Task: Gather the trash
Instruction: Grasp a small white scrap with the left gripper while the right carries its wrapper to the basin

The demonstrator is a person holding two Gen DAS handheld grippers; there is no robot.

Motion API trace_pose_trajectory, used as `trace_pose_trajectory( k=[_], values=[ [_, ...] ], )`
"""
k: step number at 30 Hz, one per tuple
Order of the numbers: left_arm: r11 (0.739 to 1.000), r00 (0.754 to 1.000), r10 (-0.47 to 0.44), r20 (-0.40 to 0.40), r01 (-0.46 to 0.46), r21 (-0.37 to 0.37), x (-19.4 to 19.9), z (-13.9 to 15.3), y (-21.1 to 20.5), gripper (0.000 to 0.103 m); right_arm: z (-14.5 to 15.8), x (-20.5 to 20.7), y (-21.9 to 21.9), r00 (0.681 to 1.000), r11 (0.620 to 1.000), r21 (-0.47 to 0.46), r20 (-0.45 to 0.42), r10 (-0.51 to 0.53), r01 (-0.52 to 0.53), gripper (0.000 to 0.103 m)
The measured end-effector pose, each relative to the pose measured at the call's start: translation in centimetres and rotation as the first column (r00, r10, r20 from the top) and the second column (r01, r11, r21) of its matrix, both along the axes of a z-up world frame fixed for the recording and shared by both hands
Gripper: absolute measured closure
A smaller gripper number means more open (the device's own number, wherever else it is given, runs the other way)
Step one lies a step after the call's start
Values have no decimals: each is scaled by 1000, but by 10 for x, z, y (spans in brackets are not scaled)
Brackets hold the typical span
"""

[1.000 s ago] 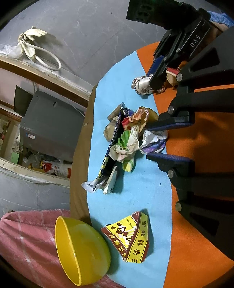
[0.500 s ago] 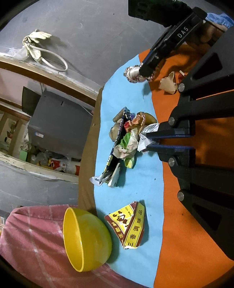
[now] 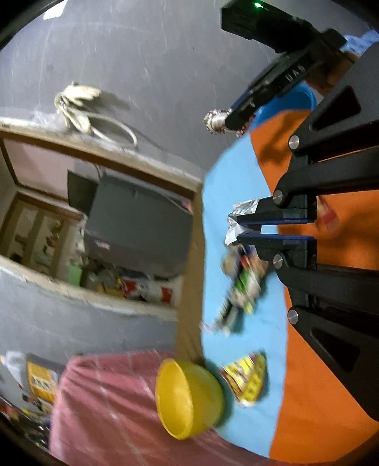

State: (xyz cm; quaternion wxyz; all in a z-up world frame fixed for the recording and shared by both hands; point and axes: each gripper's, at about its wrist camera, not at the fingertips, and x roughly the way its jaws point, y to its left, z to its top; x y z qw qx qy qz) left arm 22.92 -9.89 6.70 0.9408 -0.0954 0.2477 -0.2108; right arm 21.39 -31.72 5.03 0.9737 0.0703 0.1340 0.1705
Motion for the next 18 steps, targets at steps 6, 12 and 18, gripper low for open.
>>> trace_pose_trajectory(
  k=[6, 12, 18],
  values=[
    [992, 993, -119, 2, 119, -32, 15, 13, -60, 100, 13, -17, -40, 979, 983, 13, 85, -186, 185, 79],
    [973, 970, -228, -90, 223, -59, 42, 8, -129, 100, 11, -25, -90, 923, 924, 38, 51, -382, 381, 79],
    [955, 933, -295, -206, 288, -65, 69, -10, -187, 100, -7, -27, -137, 873, 872, 60, -81, -480, 485, 78]
  ],
)
